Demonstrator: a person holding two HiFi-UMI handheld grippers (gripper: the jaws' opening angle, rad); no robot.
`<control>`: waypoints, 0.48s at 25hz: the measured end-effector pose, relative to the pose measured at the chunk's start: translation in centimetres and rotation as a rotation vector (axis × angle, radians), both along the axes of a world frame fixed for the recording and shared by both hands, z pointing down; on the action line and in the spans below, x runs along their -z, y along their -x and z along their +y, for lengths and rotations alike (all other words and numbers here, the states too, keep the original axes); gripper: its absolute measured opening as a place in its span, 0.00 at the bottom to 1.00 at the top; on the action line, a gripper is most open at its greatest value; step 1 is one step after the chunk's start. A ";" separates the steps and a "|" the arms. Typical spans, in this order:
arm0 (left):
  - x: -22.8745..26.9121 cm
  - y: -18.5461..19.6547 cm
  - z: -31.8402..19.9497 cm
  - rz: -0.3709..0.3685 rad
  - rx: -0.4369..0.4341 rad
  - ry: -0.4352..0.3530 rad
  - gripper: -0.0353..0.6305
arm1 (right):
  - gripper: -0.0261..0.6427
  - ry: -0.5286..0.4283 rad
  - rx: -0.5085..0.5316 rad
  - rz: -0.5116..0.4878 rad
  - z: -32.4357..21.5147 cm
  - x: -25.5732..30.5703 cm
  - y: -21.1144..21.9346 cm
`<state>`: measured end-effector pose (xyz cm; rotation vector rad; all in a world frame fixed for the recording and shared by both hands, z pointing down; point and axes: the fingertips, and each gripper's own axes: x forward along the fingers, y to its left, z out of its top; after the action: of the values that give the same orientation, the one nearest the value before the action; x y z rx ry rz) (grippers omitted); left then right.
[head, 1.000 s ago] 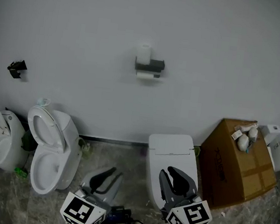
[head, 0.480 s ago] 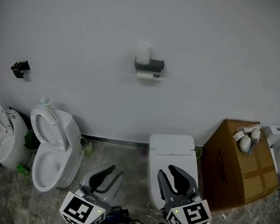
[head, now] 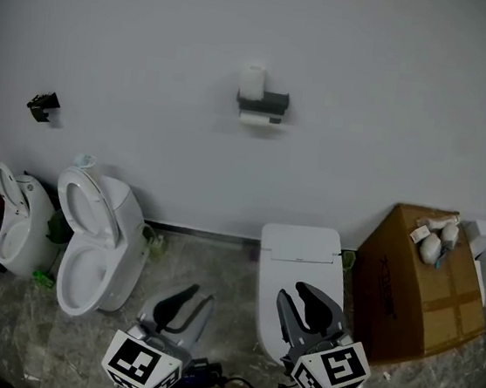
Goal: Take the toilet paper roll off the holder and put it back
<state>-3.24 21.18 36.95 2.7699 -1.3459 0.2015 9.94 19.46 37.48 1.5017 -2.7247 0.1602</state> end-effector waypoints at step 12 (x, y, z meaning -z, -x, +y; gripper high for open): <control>-1.6 -2.1 -1.2 -0.006 -0.019 0.028 0.21 | 0.20 0.023 -0.036 -0.007 -0.4 -1.7 -2.4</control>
<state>-1.10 19.98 38.51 2.7622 -1.3084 0.2272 12.39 19.07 39.20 1.5474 -2.6930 0.1966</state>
